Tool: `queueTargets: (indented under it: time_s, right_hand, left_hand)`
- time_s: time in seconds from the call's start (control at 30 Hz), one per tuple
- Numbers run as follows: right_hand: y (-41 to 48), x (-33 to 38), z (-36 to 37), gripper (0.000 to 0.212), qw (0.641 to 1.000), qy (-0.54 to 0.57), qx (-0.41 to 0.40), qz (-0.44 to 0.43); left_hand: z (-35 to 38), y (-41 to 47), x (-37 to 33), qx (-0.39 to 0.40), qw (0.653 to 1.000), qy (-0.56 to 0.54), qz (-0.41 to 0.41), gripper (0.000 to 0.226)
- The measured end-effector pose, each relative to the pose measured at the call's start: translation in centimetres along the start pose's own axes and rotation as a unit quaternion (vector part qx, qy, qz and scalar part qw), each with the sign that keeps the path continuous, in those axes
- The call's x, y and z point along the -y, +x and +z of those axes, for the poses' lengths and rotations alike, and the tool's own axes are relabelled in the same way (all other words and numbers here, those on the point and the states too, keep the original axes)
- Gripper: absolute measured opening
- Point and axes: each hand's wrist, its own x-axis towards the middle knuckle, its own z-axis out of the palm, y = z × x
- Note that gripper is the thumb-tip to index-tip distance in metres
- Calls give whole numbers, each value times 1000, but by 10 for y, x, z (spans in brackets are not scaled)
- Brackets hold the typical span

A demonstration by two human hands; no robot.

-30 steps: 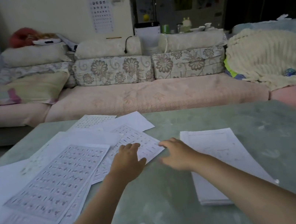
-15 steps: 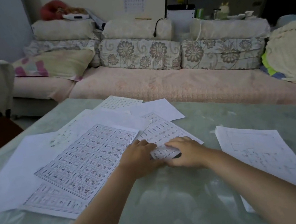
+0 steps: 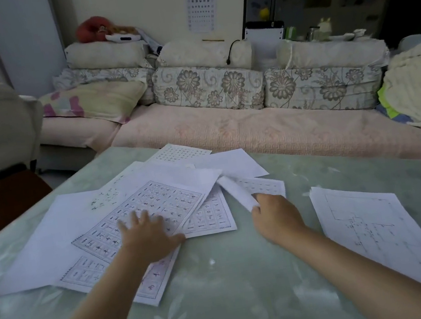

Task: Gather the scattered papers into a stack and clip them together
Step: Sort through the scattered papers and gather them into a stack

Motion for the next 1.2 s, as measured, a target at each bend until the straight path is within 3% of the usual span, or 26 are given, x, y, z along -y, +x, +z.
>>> queueTargets:
  time_s: [0.07, 0.17, 0.27, 0.33, 0.47, 0.57, 0.7, 0.83, 0.9, 1.0, 1.07, 1.13, 1.2]
  right_hand:
    - [-3, 16, 0, 27, 999, 27, -31, 3]
    - [-6, 43, 6, 47, 996, 67, -44, -47]
    - [-4, 70, 19, 48, 989, 85, 24, -120]
    - [-4, 84, 33, 48, 979, 89, 104, -151]
    - [-9, 104, 52, 50, 962, 52, 215, -159]
    - [-12, 116, 56, 48, 948, 29, 244, -200]
    - [-2, 119, 64, 49, 972, 54, 181, -138]
    - [4, 109, 78, 74, 964, -9, 246, -100]
    - [3, 109, 79, 76, 964, -4, 239, -113]
    - [3, 108, 76, 75, 963, -10, 233, -137]
    - [2, 106, 74, 71, 964, 10, 227, -139]
    - [5, 102, 71, 66, 975, 44, 187, -112]
    - [12, 94, 70, 64, 989, 74, 119, -50]
  left_hand:
    - [2, -12, 7, 46, 998, -35, -20, 82]
    - [-4, -25, 0, 36, 983, -182, -11, 50]
    - [-18, -30, -2, 44, 955, -291, -26, 44]
    - [-24, -27, 11, -12, 940, -337, -49, 48]
    - [-25, -18, 55, -114, 932, -319, -129, 44]
    - [-20, -17, 66, -40, 949, -265, -164, 40]
    - [-20, -16, 61, -8, 951, -270, -149, 56]
    - [-33, -15, 55, 4, 945, -299, -136, 48]
    - [-35, -13, 53, 16, 931, -335, -145, 32]
    - [-37, -13, 50, 63, 880, -441, -168, 35]
    - [-36, -15, 47, 93, 884, -434, -144, 35]
    - [-34, -14, 46, 64, 901, -414, -113, 31]
    - [-34, -14, 50, 23, 895, -436, -93, 29]
